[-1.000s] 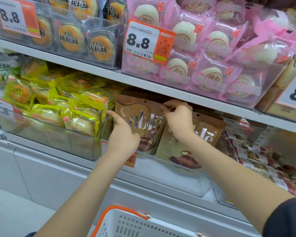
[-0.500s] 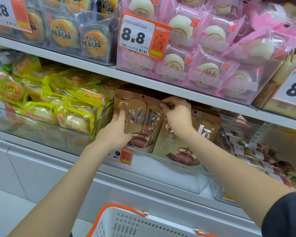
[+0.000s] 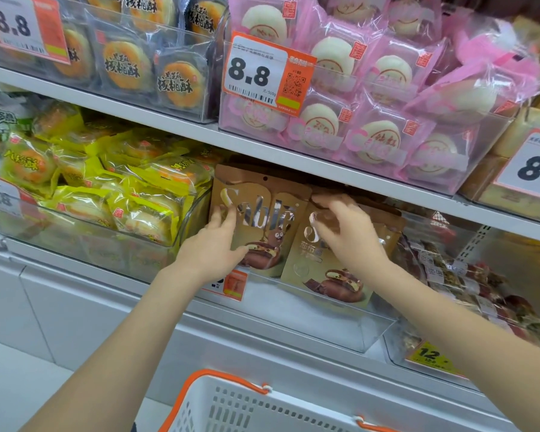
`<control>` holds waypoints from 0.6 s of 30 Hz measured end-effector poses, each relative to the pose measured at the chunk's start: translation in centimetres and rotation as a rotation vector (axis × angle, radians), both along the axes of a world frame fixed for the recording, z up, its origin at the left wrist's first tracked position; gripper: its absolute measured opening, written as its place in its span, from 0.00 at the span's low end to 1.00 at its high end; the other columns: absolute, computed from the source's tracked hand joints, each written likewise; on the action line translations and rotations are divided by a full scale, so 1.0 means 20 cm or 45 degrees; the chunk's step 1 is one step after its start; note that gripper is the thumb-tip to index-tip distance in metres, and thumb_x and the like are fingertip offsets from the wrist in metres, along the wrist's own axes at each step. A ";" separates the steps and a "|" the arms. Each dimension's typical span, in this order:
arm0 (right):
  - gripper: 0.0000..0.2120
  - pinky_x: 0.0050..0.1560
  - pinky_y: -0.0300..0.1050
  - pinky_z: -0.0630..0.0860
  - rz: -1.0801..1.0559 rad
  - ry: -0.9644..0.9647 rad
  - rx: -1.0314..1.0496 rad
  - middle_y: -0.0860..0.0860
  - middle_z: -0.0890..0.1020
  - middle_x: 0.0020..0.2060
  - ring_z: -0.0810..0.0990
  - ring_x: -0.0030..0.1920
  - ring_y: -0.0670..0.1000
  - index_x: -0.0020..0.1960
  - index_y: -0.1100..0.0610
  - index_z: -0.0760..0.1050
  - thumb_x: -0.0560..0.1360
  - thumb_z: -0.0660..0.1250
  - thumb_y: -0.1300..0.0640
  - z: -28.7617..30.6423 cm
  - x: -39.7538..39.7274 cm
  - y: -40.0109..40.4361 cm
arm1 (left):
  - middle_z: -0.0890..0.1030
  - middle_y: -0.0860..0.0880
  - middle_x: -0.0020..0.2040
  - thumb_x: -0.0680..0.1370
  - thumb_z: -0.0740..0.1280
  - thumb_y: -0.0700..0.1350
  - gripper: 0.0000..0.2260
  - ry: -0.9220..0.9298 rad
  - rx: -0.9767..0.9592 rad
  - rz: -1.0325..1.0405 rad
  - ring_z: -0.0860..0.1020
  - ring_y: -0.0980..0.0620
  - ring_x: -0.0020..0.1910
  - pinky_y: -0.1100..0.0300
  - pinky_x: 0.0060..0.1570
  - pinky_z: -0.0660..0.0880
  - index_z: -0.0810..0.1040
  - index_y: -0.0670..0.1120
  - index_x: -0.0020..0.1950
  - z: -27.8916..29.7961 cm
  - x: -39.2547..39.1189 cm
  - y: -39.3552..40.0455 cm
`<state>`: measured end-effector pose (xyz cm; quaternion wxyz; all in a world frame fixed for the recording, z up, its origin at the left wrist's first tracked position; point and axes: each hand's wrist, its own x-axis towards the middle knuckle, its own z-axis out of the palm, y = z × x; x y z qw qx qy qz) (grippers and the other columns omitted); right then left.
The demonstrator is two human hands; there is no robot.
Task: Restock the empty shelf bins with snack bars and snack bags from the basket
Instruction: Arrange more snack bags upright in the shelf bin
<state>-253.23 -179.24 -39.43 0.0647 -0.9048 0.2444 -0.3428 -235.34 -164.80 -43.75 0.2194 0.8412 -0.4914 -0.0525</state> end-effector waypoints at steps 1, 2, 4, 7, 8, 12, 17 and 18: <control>0.20 0.49 0.52 0.77 0.062 0.146 -0.236 0.51 0.77 0.55 0.77 0.51 0.54 0.64 0.53 0.74 0.73 0.70 0.58 -0.02 -0.05 0.00 | 0.43 0.47 0.79 0.79 0.57 0.59 0.34 -0.030 0.005 -0.007 0.61 0.44 0.74 0.49 0.60 0.71 0.41 0.53 0.78 -0.01 -0.01 0.00; 0.24 0.48 0.54 0.78 0.144 0.315 -0.490 0.51 0.77 0.58 0.76 0.55 0.55 0.64 0.51 0.73 0.70 0.73 0.57 -0.04 -0.10 -0.02 | 0.43 0.46 0.79 0.80 0.55 0.60 0.33 -0.064 0.014 -0.014 0.58 0.45 0.75 0.49 0.61 0.69 0.41 0.53 0.78 -0.01 -0.02 0.00; 0.37 0.56 0.55 0.74 0.292 0.725 -0.918 0.51 0.72 0.68 0.73 0.65 0.57 0.69 0.47 0.69 0.63 0.78 0.54 -0.06 -0.17 -0.08 | 0.43 0.46 0.78 0.80 0.51 0.62 0.31 -0.145 0.045 -0.031 0.52 0.46 0.77 0.48 0.65 0.65 0.42 0.53 0.78 -0.03 -0.04 0.00; 0.51 0.68 0.57 0.53 0.420 1.251 -1.131 0.49 0.59 0.76 0.56 0.76 0.54 0.74 0.44 0.60 0.56 0.80 0.49 -0.05 -0.20 -0.14 | 0.43 0.47 0.79 0.79 0.47 0.64 0.30 -0.206 0.083 -0.047 0.47 0.49 0.77 0.49 0.69 0.61 0.44 0.55 0.78 -0.05 -0.05 -0.01; 0.50 0.70 0.59 0.47 0.472 1.341 -1.147 0.49 0.58 0.76 0.53 0.76 0.54 0.74 0.44 0.61 0.57 0.80 0.52 -0.05 -0.19 -0.15 | 0.43 0.48 0.79 0.79 0.47 0.64 0.30 -0.215 0.095 -0.048 0.47 0.49 0.77 0.49 0.69 0.61 0.44 0.56 0.78 -0.05 -0.05 -0.01; 0.33 0.71 0.64 0.44 0.610 1.457 -1.358 0.47 0.58 0.76 0.52 0.77 0.52 0.69 0.44 0.69 0.67 0.69 0.62 -0.13 -0.11 -0.17 | 0.43 0.48 0.79 0.79 0.46 0.64 0.29 -0.233 0.122 -0.068 0.46 0.49 0.77 0.49 0.70 0.59 0.44 0.57 0.78 -0.05 -0.05 0.00; 0.28 0.70 0.65 0.44 0.580 1.446 -1.368 0.48 0.61 0.75 0.56 0.76 0.52 0.67 0.45 0.72 0.69 0.69 0.61 -0.19 -0.10 -0.22 | 0.44 0.49 0.79 0.79 0.45 0.65 0.28 -0.267 0.129 -0.100 0.47 0.49 0.77 0.50 0.71 0.59 0.45 0.59 0.77 -0.05 -0.04 0.01; 0.27 0.70 0.66 0.48 0.591 1.418 -1.365 0.49 0.65 0.73 0.60 0.74 0.53 0.64 0.46 0.75 0.66 0.72 0.60 -0.19 -0.10 -0.22 | 0.44 0.49 0.79 0.78 0.45 0.65 0.28 -0.267 0.137 -0.098 0.47 0.50 0.77 0.50 0.71 0.59 0.45 0.59 0.77 -0.05 -0.04 0.01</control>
